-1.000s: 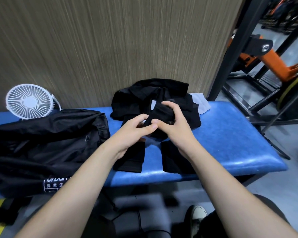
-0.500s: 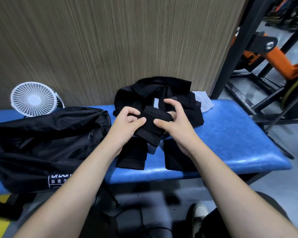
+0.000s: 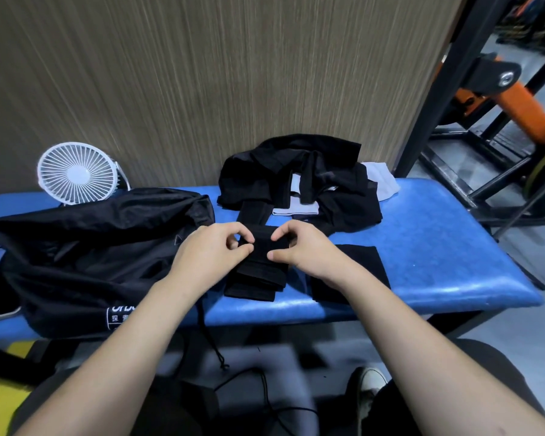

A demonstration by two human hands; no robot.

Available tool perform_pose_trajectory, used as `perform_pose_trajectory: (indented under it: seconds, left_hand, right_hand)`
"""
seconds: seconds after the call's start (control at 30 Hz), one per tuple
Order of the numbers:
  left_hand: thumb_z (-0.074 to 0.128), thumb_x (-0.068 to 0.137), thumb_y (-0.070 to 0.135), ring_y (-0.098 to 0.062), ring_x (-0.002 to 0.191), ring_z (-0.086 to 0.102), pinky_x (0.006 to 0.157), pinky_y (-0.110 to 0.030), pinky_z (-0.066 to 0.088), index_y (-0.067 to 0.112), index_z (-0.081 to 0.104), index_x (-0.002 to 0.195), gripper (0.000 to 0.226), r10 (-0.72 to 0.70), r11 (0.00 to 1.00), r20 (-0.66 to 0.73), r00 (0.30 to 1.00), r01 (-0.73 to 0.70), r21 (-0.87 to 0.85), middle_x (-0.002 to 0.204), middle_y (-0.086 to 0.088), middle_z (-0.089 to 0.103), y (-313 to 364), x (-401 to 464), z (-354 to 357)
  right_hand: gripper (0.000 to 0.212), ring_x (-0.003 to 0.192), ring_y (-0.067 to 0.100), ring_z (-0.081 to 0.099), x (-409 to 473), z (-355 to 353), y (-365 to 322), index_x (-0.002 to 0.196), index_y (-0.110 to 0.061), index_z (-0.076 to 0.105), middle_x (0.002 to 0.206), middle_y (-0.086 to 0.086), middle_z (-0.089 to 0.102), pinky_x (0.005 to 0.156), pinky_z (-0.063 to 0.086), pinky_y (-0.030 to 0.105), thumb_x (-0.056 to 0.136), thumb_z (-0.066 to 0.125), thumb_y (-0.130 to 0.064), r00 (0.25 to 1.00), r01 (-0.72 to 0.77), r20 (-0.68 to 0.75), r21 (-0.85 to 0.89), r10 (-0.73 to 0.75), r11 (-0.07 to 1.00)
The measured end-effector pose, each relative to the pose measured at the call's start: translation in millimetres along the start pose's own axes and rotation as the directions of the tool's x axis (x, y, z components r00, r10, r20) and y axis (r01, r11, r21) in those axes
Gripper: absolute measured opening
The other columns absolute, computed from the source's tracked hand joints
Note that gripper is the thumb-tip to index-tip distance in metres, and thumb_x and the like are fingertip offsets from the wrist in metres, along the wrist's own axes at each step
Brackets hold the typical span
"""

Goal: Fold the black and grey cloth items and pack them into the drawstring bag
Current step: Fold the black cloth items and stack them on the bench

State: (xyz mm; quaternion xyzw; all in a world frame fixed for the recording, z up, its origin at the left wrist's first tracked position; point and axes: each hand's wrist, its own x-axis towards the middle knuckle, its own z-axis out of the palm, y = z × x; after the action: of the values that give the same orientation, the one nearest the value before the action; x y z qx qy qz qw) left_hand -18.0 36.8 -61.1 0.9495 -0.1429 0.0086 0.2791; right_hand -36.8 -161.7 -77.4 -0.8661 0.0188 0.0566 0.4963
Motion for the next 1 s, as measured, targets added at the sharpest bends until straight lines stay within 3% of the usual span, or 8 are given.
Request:
perform_pose_trajectory:
  seconds: [0.13,0.33,0.43,0.53,0.73,0.87,1.0]
  left_hand:
    - [0.071,0.084,0.042,-0.003,0.078,0.061,0.083,-0.029,0.045,0.037,0.069,0.089,0.007,-0.002,0.995,0.048,0.999,-0.003,0.103,0.069,0.014,0.067,-2,-4,-2]
    - [0.066,0.089,0.042,-0.008,0.087,0.059,0.076,-0.026,0.035,0.038,0.068,0.096,0.009,-0.005,0.978,0.066,0.998,-0.009,0.208,0.078,0.012,0.067,-6,-6,0]
    - [0.064,0.091,0.044,-0.009,0.093,0.059,0.074,-0.027,0.04,0.039,0.067,0.1,0.011,0.006,0.967,0.08,0.997,-0.026,0.255,0.093,0.01,0.059,-7,-8,3]
    - [0.065,0.09,0.044,-0.01,0.091,0.059,0.073,-0.029,0.045,0.039,0.062,0.104,0.015,0.026,0.973,0.047,0.999,-0.036,0.228,0.097,0.01,0.049,-6,-6,4]
    - [0.068,0.088,0.042,-0.003,0.099,0.056,0.075,-0.025,0.04,0.038,0.064,0.102,0.014,0.036,0.95,0.066,0.997,-0.055,0.307,0.098,0.014,0.054,-2,-3,9]
    - [0.066,0.089,0.043,-0.004,0.097,0.057,0.075,-0.026,0.043,0.036,0.065,0.095,0.009,0.027,0.947,0.064,0.998,-0.046,0.319,0.095,0.014,0.055,-2,-1,12]
    - [0.056,0.093,0.041,-0.009,0.095,0.058,0.07,-0.029,0.038,0.034,0.064,0.094,0.01,0.042,0.944,-0.038,0.998,-0.027,0.329,0.093,0.013,0.059,5,6,14]
  right_hand:
    - [0.033,0.074,-0.003,0.041,-2,6,1,0.104,-0.026,0.059,0.096,-0.011,0.043,0.065,0.031,0.014,0.079,0.082,-0.027,0.997,0.073,0.033,-0.188,-0.068,0.979]
    - [0.037,0.081,0.006,0.048,-5,12,2,0.113,-0.025,0.056,0.114,-0.007,0.042,0.081,0.04,0.025,0.084,0.076,-0.034,0.982,0.187,0.101,-0.387,-0.159,0.903]
    - [0.038,0.09,0.009,0.048,-7,9,3,0.118,-0.029,0.056,0.123,-0.008,0.042,0.082,0.041,0.026,0.086,0.073,-0.041,0.975,0.221,0.118,-0.472,-0.187,0.853]
    - [0.038,0.101,0.014,0.048,-7,5,2,0.12,-0.029,0.059,0.121,-0.005,0.046,0.092,0.043,0.031,0.086,0.071,-0.042,0.965,0.261,0.11,-0.5,-0.238,0.826]
    - [0.044,0.11,0.017,0.045,-8,7,4,0.123,-0.031,0.058,0.122,-0.005,0.047,0.099,0.039,0.033,0.084,0.074,-0.042,0.956,0.292,0.188,-0.6,-0.224,0.744]
    - [0.043,0.11,0.017,0.044,-6,6,4,0.123,-0.03,0.058,0.121,-0.005,0.046,0.099,0.038,0.033,0.084,0.073,-0.043,0.956,0.293,0.198,-0.591,-0.217,0.751]
    - [0.036,0.11,0.019,0.048,0,-1,2,0.119,-0.03,0.06,0.112,-0.005,0.05,0.101,0.04,0.038,0.088,0.068,-0.046,0.963,0.271,0.16,-0.537,-0.219,0.799]
